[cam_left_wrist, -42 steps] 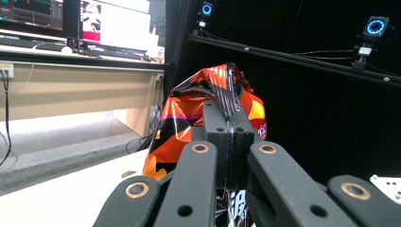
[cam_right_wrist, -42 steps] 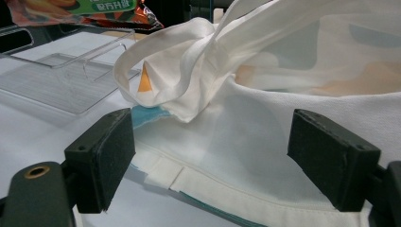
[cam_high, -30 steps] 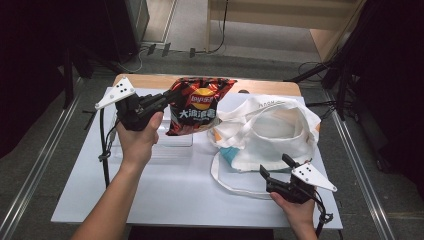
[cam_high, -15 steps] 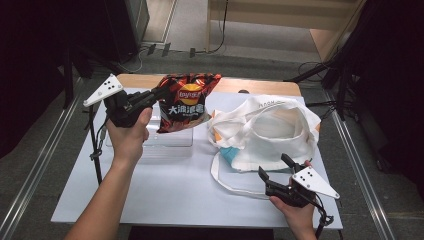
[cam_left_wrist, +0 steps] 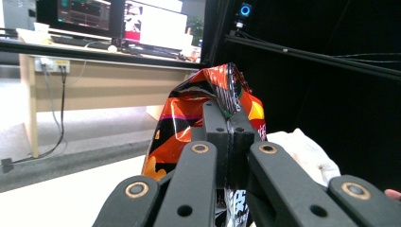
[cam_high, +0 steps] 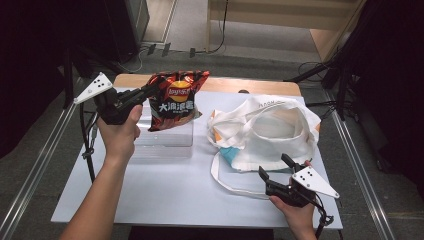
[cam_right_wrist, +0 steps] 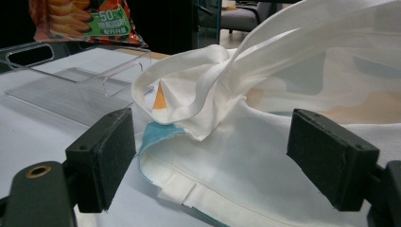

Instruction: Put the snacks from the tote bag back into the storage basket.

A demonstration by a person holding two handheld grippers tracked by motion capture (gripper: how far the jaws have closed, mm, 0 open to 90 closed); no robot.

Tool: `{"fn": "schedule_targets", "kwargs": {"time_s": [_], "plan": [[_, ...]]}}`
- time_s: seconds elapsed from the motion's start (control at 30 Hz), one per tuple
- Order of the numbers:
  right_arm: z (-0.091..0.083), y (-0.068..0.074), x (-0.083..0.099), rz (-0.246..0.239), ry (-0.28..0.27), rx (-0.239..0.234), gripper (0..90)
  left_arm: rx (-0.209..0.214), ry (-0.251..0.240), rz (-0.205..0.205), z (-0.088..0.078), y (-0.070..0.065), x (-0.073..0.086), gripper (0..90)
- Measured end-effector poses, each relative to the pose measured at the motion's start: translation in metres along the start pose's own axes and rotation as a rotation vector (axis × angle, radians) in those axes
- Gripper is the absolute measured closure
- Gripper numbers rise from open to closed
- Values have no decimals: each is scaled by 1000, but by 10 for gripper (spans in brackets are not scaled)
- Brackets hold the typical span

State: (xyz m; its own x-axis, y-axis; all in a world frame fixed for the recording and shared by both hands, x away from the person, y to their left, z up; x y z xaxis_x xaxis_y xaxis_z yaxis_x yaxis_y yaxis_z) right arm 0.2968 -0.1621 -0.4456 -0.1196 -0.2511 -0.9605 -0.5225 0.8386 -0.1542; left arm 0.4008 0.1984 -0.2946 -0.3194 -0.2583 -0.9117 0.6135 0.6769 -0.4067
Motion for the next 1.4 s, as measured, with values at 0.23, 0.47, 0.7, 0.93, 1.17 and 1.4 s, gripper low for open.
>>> {"fn": "schedule_targets", "kwargs": {"time_s": [0.23, 0.47, 0.7, 0.93, 1.17, 1.4], "plan": [[1, 1, 1, 4, 9, 3, 171, -18, -7, -13, -6, 11, -1, 900], [2, 0, 3, 7, 18, 6, 174, -34, 5, -19, -7, 19, 4, 900], [3, 1, 4, 6, 25, 8, 177, -39, 9, -35, -9, 28, 8, 900], [3, 0, 5, 6, 29, 11, 177, -28, 14, -25, -16, 28, 8, 900], [4, 0, 5, 7, 31, 12, 179, -27, 23, -9, -24, 29, 9, 900], [4, 3, 4, 3, 31, 6, 179, -34, 40, -33, -26, 39, 18, 900]]}}
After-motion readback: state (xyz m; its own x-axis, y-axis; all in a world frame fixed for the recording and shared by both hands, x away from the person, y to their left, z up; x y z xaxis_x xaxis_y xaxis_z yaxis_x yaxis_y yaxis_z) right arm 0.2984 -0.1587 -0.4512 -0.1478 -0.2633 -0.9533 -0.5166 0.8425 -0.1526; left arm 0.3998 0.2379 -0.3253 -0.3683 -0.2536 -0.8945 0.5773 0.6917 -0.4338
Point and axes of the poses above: each handheld gripper's, and its own axes: z roughly forward along the jaws, x roughly out of its underside, y roughly to its left, the point moved 8 cm from there along z, roughly forward along the jaws, and after that the axes turned 12 degrees about -z, right-handed, at the moved point
